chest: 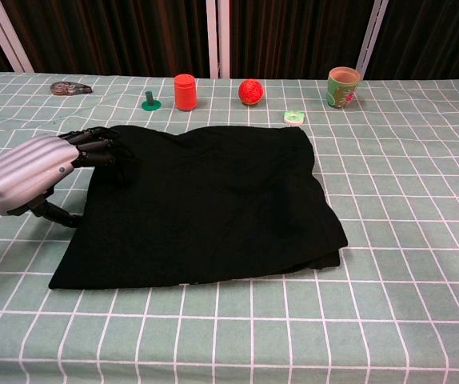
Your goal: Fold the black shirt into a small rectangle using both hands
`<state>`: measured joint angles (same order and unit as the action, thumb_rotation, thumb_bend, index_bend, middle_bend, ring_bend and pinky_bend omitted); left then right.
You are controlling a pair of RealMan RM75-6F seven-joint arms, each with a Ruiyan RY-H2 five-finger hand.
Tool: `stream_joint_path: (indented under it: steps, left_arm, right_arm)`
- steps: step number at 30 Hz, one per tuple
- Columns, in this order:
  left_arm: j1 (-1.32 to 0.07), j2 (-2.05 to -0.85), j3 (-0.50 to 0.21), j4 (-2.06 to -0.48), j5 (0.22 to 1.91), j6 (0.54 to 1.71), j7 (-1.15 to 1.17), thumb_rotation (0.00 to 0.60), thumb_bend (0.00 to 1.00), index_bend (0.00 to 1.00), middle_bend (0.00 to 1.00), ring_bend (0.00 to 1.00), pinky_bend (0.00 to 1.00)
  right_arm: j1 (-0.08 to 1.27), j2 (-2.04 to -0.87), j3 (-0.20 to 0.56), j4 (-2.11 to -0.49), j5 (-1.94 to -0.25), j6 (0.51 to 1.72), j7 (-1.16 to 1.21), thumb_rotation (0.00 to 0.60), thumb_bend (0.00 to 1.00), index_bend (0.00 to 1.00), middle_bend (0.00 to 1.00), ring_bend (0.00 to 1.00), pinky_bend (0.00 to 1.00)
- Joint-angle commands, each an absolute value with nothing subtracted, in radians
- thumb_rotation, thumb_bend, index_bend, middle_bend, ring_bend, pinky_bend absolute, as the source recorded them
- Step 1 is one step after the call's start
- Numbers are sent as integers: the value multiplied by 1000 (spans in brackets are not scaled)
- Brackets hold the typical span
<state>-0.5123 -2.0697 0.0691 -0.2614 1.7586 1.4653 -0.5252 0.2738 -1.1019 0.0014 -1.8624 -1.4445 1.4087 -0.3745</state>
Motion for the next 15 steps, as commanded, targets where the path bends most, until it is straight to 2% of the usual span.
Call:
stream_joint_path:
  steps: [1, 6, 9, 15]
  left_arm:
    - [-506, -2085, 69, -244, 1739, 1453, -555, 600, 366, 519, 246, 121, 209]
    - [-492, -2081, 61, -242, 1717, 1476, -568, 600, 469, 598, 300, 147, 253]
    - [-479, -2052, 60, -264, 1710, 1513, -552, 600, 485, 608, 310, 154, 252]
    - [-442, -1893, 76, -426, 1706, 1546, -438, 600, 486, 597, 304, 153, 246]
  right_arm:
    - [266, -1106, 4, -1862, -1448, 1413, -374, 600, 303, 93, 157, 0, 0]
    - [251, -1109, 8, -1849, -1457, 1423, -350, 600, 303, 96, 158, 0, 0]
    - [242, -1112, 7, -1833, -1468, 1425, -325, 600, 303, 96, 157, 0, 0]
    - [227, -1119, 9, -1784, -1493, 1432, -253, 600, 301, 96, 157, 0, 0]
